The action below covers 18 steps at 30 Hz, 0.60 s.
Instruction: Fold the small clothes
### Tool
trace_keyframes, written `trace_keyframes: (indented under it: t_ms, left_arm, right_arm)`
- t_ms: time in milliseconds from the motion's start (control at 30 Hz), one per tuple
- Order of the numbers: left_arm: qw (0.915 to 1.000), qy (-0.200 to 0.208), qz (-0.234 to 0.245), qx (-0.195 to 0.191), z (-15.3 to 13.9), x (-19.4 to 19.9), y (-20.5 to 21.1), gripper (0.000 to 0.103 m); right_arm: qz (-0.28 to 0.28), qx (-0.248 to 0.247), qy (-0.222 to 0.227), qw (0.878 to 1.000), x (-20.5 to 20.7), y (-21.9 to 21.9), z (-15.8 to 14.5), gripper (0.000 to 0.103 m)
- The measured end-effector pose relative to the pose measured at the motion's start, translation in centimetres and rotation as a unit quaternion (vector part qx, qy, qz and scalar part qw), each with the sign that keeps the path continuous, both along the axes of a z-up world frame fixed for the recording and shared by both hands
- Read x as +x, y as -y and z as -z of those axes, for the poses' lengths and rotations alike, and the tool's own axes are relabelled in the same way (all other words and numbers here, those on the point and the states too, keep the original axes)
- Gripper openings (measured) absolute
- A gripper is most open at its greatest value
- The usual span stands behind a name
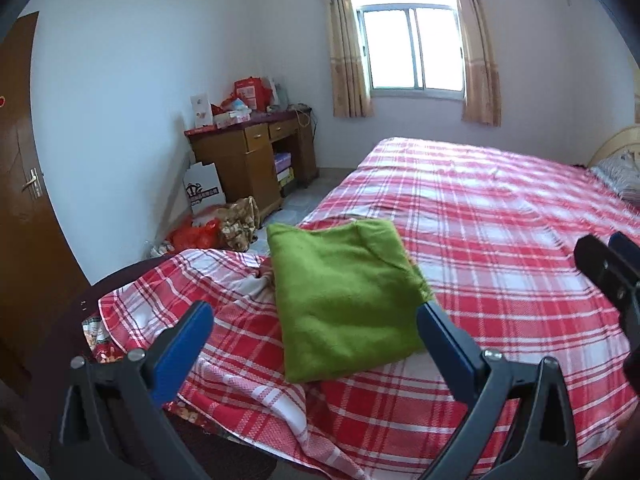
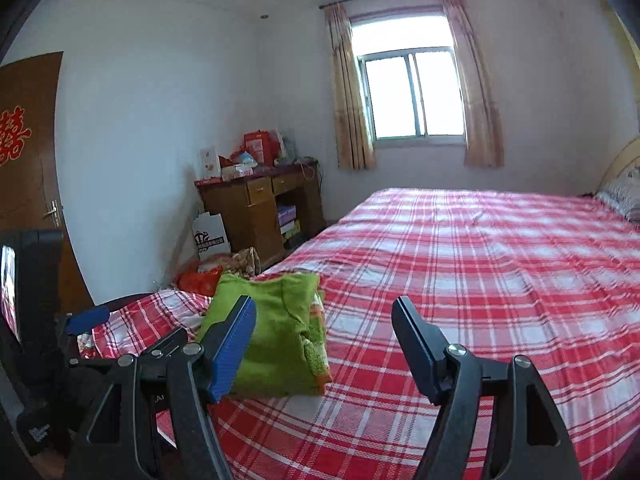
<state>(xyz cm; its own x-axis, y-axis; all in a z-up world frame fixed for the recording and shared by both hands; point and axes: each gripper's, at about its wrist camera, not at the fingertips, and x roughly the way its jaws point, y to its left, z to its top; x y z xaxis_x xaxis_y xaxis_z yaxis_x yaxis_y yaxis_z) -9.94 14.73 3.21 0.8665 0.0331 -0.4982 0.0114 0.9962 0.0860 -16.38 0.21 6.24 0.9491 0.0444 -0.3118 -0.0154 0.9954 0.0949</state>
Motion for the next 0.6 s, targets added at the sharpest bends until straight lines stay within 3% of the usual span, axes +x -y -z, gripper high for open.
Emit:
trace_keyframes:
  t_ms: [267,600]
  left_arm:
    - [0.9989,0.044,-0.009,0.011,-1.9,-1.7,0.1,0.103]
    - [0.9986,0.051,-0.016,0.004,-2.4,-2.1,-0.1,0.103]
  right_arm:
    - [0.001,-0.007,0.040,0.999,-2.0,-0.4,-1.9,0.079]
    - [-0.007,-0.007,0.045,0.999,-2.2,-0.8,-2.2,0.079]
